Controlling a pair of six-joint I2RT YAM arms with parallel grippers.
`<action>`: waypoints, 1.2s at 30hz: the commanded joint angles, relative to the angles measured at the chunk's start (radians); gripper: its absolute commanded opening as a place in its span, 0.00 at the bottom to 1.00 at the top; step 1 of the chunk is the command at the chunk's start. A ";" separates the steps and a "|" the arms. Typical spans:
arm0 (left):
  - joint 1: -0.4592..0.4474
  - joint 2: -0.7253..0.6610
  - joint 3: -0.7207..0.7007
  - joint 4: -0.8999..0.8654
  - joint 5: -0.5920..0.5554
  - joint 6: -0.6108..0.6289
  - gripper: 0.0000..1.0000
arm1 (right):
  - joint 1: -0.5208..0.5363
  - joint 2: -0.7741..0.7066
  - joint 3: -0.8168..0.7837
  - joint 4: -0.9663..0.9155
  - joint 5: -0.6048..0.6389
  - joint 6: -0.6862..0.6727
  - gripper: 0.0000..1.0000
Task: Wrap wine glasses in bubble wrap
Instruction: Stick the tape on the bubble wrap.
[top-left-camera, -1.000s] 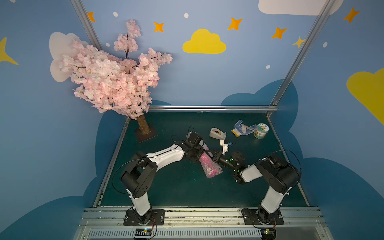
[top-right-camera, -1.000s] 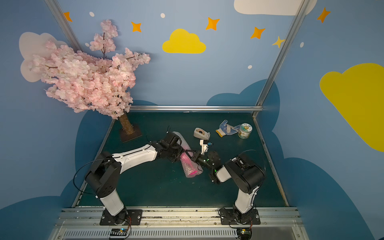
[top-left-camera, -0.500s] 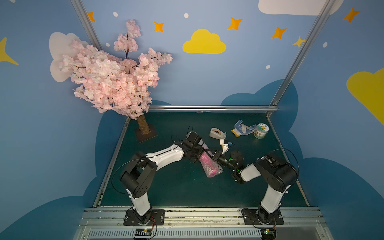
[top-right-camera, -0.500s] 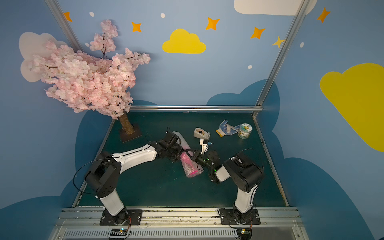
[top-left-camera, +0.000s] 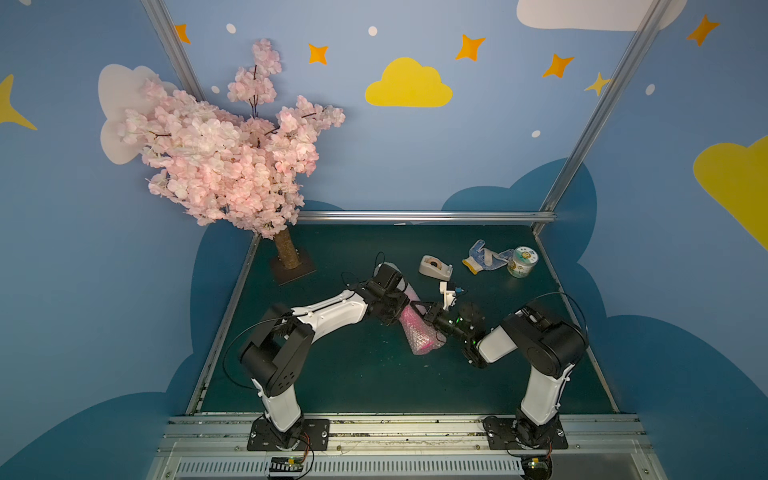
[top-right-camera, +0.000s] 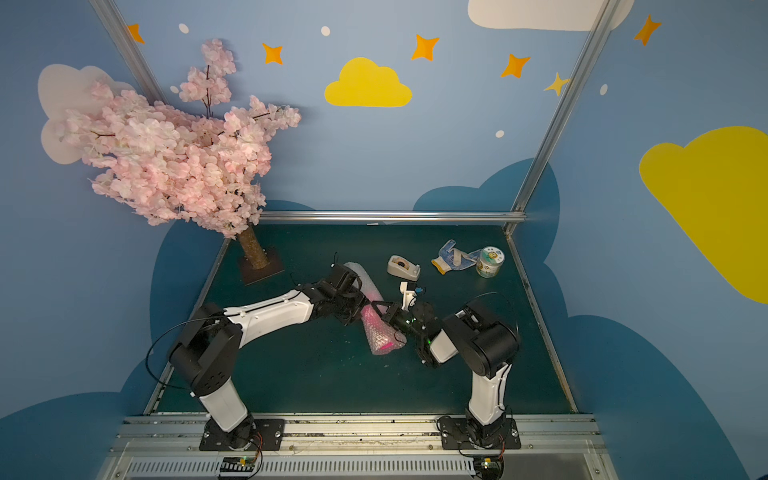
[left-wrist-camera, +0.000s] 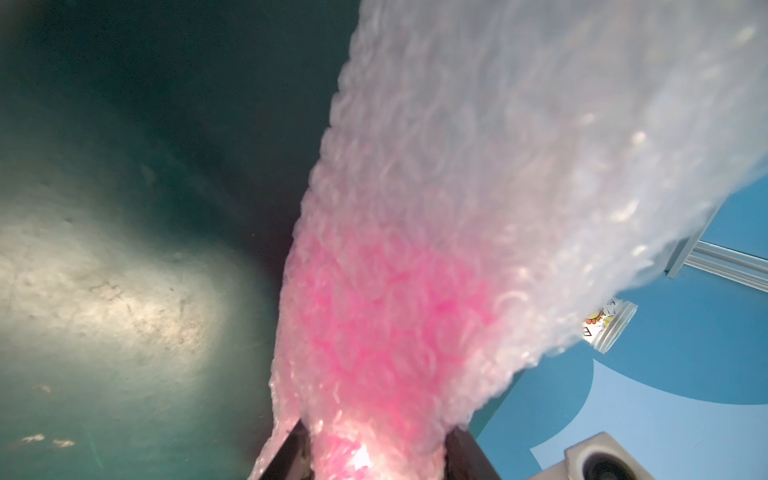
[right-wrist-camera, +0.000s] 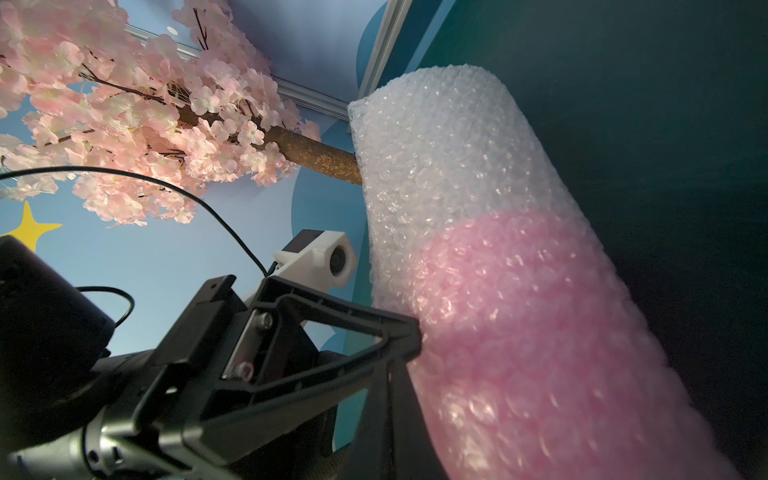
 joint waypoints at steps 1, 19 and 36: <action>0.000 0.010 -0.025 -0.053 -0.002 0.019 0.46 | 0.005 0.002 0.024 -0.043 -0.006 -0.024 0.00; 0.001 0.010 -0.030 -0.033 0.012 0.055 0.46 | 0.030 -0.127 0.073 -0.345 0.010 -0.130 0.36; 0.001 0.024 -0.038 -0.012 0.035 0.073 0.44 | -0.001 -0.189 0.122 -0.467 0.009 -0.155 0.58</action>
